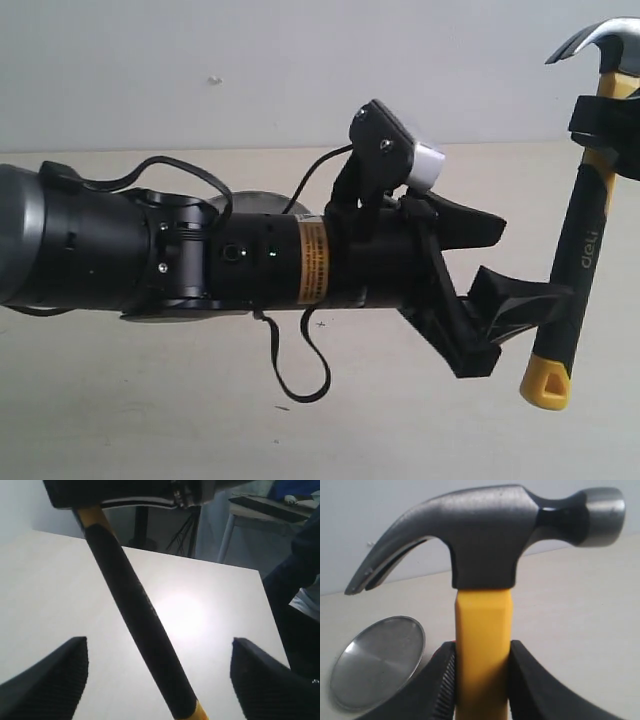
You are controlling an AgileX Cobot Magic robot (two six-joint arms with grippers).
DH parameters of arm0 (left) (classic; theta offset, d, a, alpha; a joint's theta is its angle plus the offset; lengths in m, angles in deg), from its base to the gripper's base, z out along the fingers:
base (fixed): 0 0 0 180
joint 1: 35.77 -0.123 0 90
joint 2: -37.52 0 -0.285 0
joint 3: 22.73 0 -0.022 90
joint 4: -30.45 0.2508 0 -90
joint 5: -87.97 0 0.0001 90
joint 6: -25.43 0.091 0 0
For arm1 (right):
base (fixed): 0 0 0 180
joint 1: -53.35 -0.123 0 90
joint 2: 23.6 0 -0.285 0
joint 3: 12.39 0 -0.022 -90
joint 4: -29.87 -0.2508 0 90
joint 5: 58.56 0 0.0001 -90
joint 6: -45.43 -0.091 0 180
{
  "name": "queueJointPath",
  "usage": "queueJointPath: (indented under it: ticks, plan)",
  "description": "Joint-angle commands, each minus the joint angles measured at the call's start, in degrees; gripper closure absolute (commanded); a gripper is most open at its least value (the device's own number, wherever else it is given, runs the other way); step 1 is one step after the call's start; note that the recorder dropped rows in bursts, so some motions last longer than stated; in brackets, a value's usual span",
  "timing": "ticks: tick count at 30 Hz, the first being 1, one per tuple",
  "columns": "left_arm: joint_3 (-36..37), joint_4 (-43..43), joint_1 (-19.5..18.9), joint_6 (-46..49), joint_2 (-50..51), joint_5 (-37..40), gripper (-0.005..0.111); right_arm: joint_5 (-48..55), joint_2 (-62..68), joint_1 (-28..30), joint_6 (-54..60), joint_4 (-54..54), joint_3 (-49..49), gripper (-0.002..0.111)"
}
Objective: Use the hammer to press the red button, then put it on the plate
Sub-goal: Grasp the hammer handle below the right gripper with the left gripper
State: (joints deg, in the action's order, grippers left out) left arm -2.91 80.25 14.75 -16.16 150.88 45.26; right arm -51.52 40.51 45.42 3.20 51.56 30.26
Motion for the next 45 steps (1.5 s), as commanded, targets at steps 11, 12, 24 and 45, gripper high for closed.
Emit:
queueJointPath:
  ticks: [11, 12, 24, 45]
  plan:
    - [-8.22, -0.17, 0.44, -15.4, 7.16, -0.38, 0.031, -5.39, -0.35, -6.1, 3.48, -0.34, -0.56, 0.108]
    - [-8.26, -0.17, 0.56, -15.96, 7.16, -0.38, 0.031, -5.51, -0.35, -6.1, 3.48, -0.34, -0.56, 0.108]
    - [-9.18, -2.35, 3.22, -17.25, 7.16, 4.36, 0.031, -5.75, -0.35, -6.1, 3.48, -0.34, -0.56, 0.108]
    - [-9.18, -5.32, 3.37, -17.54, 9.03, 4.09, 0.081, -5.63, -0.35, -6.1, 3.37, -0.34, -0.56, 0.108]
